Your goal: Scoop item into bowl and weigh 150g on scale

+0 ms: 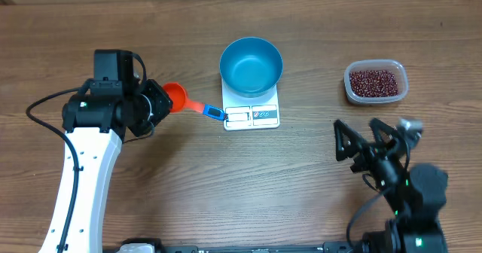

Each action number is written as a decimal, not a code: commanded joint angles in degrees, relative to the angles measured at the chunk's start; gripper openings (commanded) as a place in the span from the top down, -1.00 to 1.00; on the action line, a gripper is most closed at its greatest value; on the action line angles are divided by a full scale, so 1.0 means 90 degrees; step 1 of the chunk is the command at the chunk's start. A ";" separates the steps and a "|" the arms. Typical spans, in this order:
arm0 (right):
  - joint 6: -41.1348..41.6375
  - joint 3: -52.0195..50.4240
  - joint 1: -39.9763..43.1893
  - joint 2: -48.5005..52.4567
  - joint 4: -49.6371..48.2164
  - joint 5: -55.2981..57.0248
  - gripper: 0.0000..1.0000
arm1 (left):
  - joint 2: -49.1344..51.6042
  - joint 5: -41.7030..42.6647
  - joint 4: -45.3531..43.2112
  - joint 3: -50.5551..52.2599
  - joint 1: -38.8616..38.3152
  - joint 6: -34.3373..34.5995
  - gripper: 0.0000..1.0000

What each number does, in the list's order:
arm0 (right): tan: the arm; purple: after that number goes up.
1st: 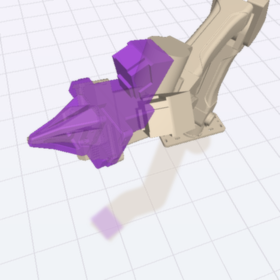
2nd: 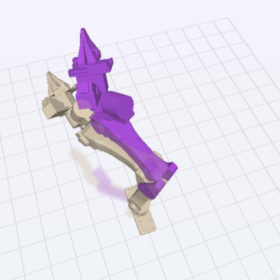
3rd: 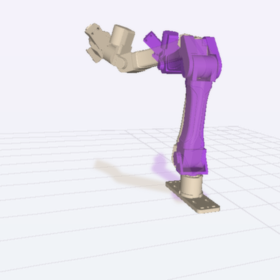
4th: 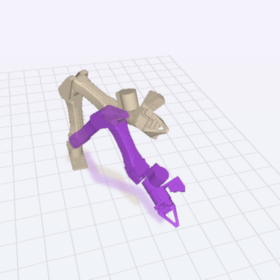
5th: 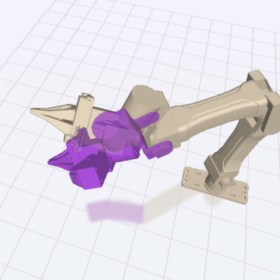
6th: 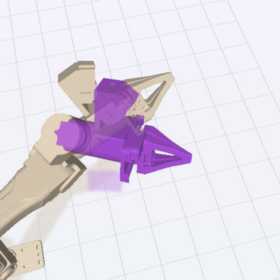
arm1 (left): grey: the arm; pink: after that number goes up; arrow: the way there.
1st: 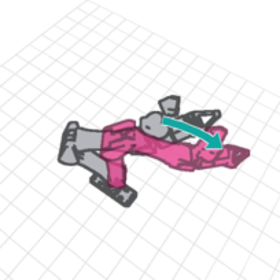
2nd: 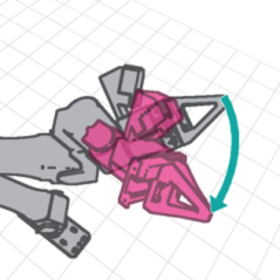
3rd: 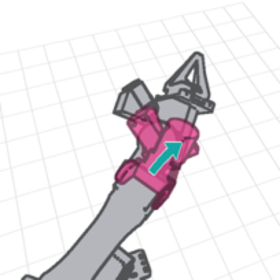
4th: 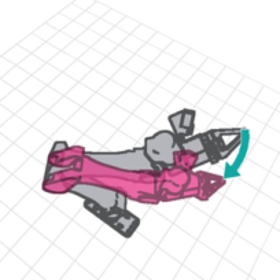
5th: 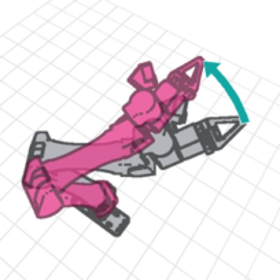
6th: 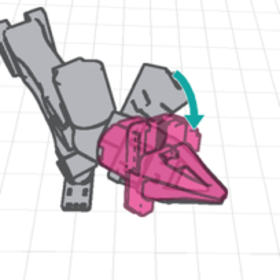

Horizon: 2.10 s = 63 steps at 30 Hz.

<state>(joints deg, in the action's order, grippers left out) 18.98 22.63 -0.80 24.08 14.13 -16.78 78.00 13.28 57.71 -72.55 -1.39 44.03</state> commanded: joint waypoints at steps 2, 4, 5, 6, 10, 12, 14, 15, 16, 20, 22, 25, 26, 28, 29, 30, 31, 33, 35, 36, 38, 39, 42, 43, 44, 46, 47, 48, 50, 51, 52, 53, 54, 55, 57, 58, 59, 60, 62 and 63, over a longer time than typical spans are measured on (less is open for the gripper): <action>0.0420 0.0765 -0.0012 0.1401 -0.0063 -0.1520 -1.00 | -0.0053 -0.0163 -0.0005 0.0022 -0.0238 0.0702 0.92; 0.0420 0.0962 -0.0012 0.1962 -0.0163 -0.2113 -1.00 | -0.0053 -0.0165 -0.0007 0.0022 -0.0335 0.0942 0.91; 0.0423 0.1044 -0.0012 0.2276 -0.0272 -0.2497 -1.00 | -0.0053 -0.0185 -0.0007 0.0022 -0.0391 0.1112 0.92; 0.0423 0.1083 -0.0012 0.2518 -0.0406 -0.2810 -1.00 | -0.0053 -0.0216 -0.0005 0.0022 -0.0442 0.1258 0.92; 0.0741 0.1103 -0.0012 0.3480 -0.1280 -0.3980 -1.00 | -0.0034 -0.0537 -0.0010 0.0024 -0.0670 0.1848 0.91; 0.1219 0.1103 -0.0012 0.3840 -0.1583 -0.4180 -1.00 | 0.0007 -0.0595 -0.0012 0.0022 -0.0765 0.2055 0.92; 0.1792 0.1103 -0.0012 0.4184 -0.1870 -0.4318 -1.00 | 0.0087 -0.0590 -0.0007 0.0022 -0.0835 0.2237 0.92; 0.2042 0.1103 -0.0012 0.4316 -0.1972 -0.4379 -1.00 | 0.0129 -0.0590 -0.0010 0.0022 -0.0865 0.2288 0.92; 0.2181 0.1103 -0.0012 0.4396 -0.2045 -0.4427 -1.00 | 0.0170 -0.0588 -0.0012 0.0024 -0.0894 0.2327 0.92; 0.2562 0.1103 -0.0019 0.4687 -0.2436 -0.4809 -1.00 | 0.0452 -0.0491 -0.0036 0.0022 -0.1061 0.2633 0.92; 0.2562 0.1103 -0.0039 0.4724 -0.2613 -0.5010 -1.00 | 0.0627 -0.0311 -0.0136 0.0022 -0.1161 0.2657 0.91; 0.2562 0.1103 -0.0087 0.4721 -0.2667 -0.5047 -1.00 | 0.0877 -0.0104 -0.0340 0.0022 -0.1362 0.2659 0.92; 0.2562 0.1103 -0.0097 0.4721 -0.2664 -0.5049 -1.00 | 0.0937 -0.0051 -0.0413 0.0022 -0.1421 0.2659 0.92; 0.2560 0.1103 -0.0095 0.4721 -0.2664 -0.5039 -1.00 | 0.1044 -0.0017 -0.0525 0.0022 -0.1552 0.2727 0.92; 0.2562 0.1103 -0.0095 0.4721 -0.2659 -0.4993 -1.00 | 0.1078 -0.0017 -0.0563 0.0022 -0.1627 0.2827 0.92; 0.2562 0.1103 -0.0097 0.4721 -0.2659 -0.4974 -1.00 | 0.1090 -0.0017 -0.0597 0.0022 -0.1690 0.2885 0.92; 0.2565 0.1100 -0.0100 0.4721 -0.2659 -0.4979 -1.00 | 0.1095 -0.0022 -0.0646 0.0022 -0.1763 0.2951 0.92; 0.2579 0.1100 -0.0126 0.4721 -0.2662 -0.4974 -1.00 | 0.1095 -0.0019 -0.0765 0.0022 -0.1902 0.3045 0.91; 0.2769 0.1100 -0.0170 0.4721 -0.2659 -0.4852 -1.00 | 0.1095 -0.0041 -0.0826 0.0022 -0.2052 0.3232 0.92; 0.2849 0.1100 -0.0199 0.4721 -0.2662 -0.4799 -1.00 | 0.1095 -0.0041 -0.0831 0.0022 -0.2115 0.3344 0.92; 0.2939 0.1100 -0.0304 0.4721 -0.2664 -0.4641 -1.00 | 0.1095 -0.0044 -0.0852 0.0022 -0.2276 0.3606 0.91; 0.2936 0.1100 -0.0379 0.4721 -0.2664 -0.4537 -1.00 | 0.1095 -0.0046 -0.0877 0.0022 -0.2348 0.3711 0.91; 0.2939 0.1100 -0.0549 0.4721 -0.2681 -0.4364 -1.00 | 0.1095 -0.0051 -0.0986 0.0022 -0.2567 0.3932 0.92; 0.2939 0.1100 -0.0605 0.4721 -0.2708 -0.4325 -1.00 | 0.1095 -0.0078 -0.1020 0.0022 -0.2650 0.4022 0.92; 0.2943 0.1100 -0.0646 0.4721 -0.2708 -0.4279 -1.00 | 0.1095 -0.0119 -0.1052 0.0022 -0.2730 0.4107 0.91; 0.3055 0.1100 -0.0699 0.4721 -0.2705 -0.4150 -1.00 | 0.1095 -0.0194 -0.1120 0.0022 -0.2875 0.4214 0.91; 0.3082 0.1100 -0.0709 0.4721 -0.2703 -0.4112 -1.00 | 0.1095 -0.0211 -0.1144 0.0022 -0.2951 0.4291 0.91; 0.3082 0.1100 -0.0709 0.4721 -0.2705 -0.4090 -1.00 | 0.1095 -0.0206 -0.1163 0.0022 -0.3016 0.4340 0.92; 0.3079 0.1100 -0.0709 0.4724 -0.2703 -0.4036 -1.00 | 0.1095 -0.0209 -0.1195 0.0022 -0.3133 0.4447 0.91; 0.3079 0.1100 -0.0709 0.4724 -0.2701 -0.3993 -0.98 | 0.1095 -0.0209 -0.1234 0.0022 -0.3203 0.4471 0.91; 0.3079 0.1100 -0.0709 0.4724 -0.2703 -0.3973 -0.93 | 0.1095 -0.0209 -0.1256 0.0022 -0.3249 0.4471 0.92; 0.3079 0.1100 -0.0709 0.4724 -0.2705 -0.3968 -0.90 | 0.1095 -0.0211 -0.1275 0.0022 -0.3313 0.4476 0.91; 0.3079 0.1100 -0.0709 0.4724 -0.2705 -0.3961 -0.87 | 0.1095 -0.0209 -0.1280 0.0022 -0.3354 0.4478 0.92; 0.3079 0.1100 -0.0709 0.4724 -0.2705 -0.3951 -0.82 | 0.1095 -0.0211 -0.1280 0.0022 -0.3402 0.4500 0.92; 0.3079 0.1100 -0.0709 0.4724 -0.2703 -0.3949 -0.75 | 0.1095 -0.0211 -0.1280 0.0022 -0.3478 0.4498 0.92; 0.3079 0.1100 -0.0709 0.4724 -0.2703 -0.3949 -0.73 | 0.1095 -0.0221 -0.1285 0.0022 -0.3521 0.4498 0.92; 0.3079 0.1100 -0.0709 0.4724 -0.2703 -0.3951 -0.70 | 0.1095 -0.0238 -0.1287 0.0022 -0.3548 0.4500 0.91; 0.3079 0.1100 -0.0709 0.4724 -0.2703 -0.3951 -0.65 | 0.1095 -0.0318 -0.1294 0.0022 -0.3597 0.4500 0.91; 0.3079 0.1100 -0.0709 0.4724 -0.2705 -0.3951 -0.61 | 0.1095 -0.0423 -0.1299 0.0022 -0.3643 0.4558 0.92; 0.3079 0.1100 -0.0709 0.4724 -0.2703 -0.3954 -0.60 | 0.1098 -0.0444 -0.1302 0.0022 -0.3662 0.4605 0.92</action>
<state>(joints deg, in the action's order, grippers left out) 46.74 31.05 -6.87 66.52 -9.76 -52.97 87.77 11.35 46.19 -72.36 -33.50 83.90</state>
